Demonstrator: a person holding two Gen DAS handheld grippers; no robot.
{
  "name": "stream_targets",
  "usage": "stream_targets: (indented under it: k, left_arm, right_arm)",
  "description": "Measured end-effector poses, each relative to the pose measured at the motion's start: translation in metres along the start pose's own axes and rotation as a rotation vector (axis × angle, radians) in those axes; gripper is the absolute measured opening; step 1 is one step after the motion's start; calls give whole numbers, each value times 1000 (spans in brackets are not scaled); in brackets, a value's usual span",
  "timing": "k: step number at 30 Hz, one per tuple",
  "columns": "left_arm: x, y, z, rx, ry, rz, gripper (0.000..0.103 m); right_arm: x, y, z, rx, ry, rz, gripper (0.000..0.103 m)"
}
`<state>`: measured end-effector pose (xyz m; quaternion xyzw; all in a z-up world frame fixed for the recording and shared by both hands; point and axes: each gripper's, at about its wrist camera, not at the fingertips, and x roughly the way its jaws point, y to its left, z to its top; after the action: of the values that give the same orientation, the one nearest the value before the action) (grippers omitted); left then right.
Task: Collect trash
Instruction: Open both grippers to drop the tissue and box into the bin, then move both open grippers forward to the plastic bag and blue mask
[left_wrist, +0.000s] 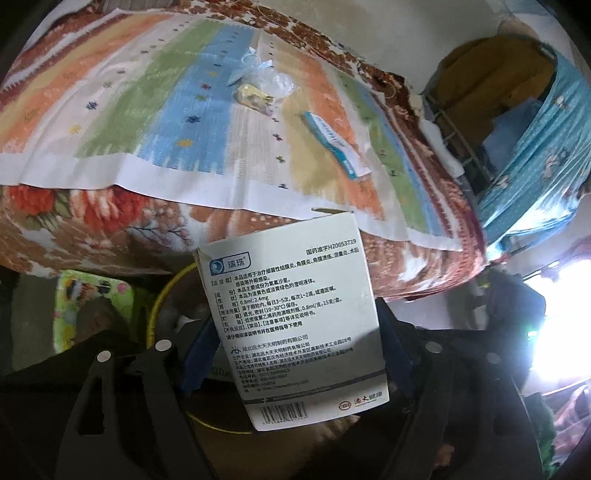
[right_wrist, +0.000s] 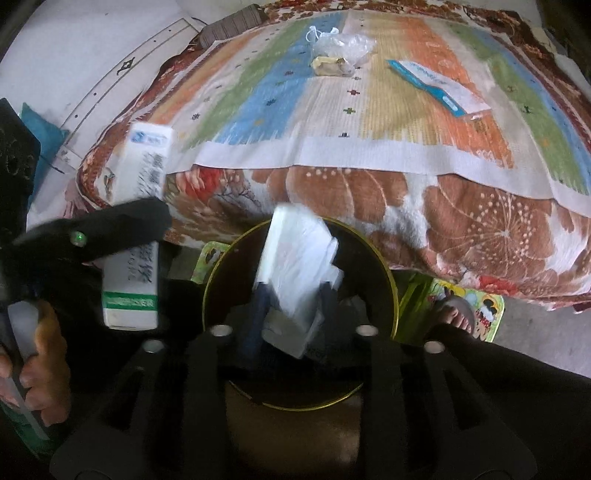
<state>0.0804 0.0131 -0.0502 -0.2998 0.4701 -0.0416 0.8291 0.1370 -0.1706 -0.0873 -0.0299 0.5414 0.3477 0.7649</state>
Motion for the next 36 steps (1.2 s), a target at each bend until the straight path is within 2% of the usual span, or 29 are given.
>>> stream_targets:
  k: [1,2,4,5,16,22,25,31,36]
  left_arm:
    - [0,0,0,-2,0,-7,90]
    - [-1,0,0,-1,-13,5,90]
    - [-3,0,1,-4,-25,19,90]
    - [-3,1,0,-9,-23,16,90]
    - [-6,5,7,-31,-30,31,90]
    - [-3,9,20,-36,-38,103,92]
    - [-5,11,27,-46,-39,97,95]
    - [-18,12,49,-16,-105,185,97]
    - [-20,16,77,-8,-119,233,97]
  right_arm:
    - [1,-1,0,10,7,9,50]
    - [1,-2,0,15,7,8,52]
    - [0,-2,0,18,3,6,62]
    - [0,-2,0,17,3,9,64]
    - [-3,0,1,4,-15,8,73]
    - [-14,-1,8,4,-61,33,77]
    - [-23,-2,18,-12,-102,12,80]
    - [-39,-8,44,-38,-166,-39,91]
    - [-45,-13,70,-40,-201,-44,94]
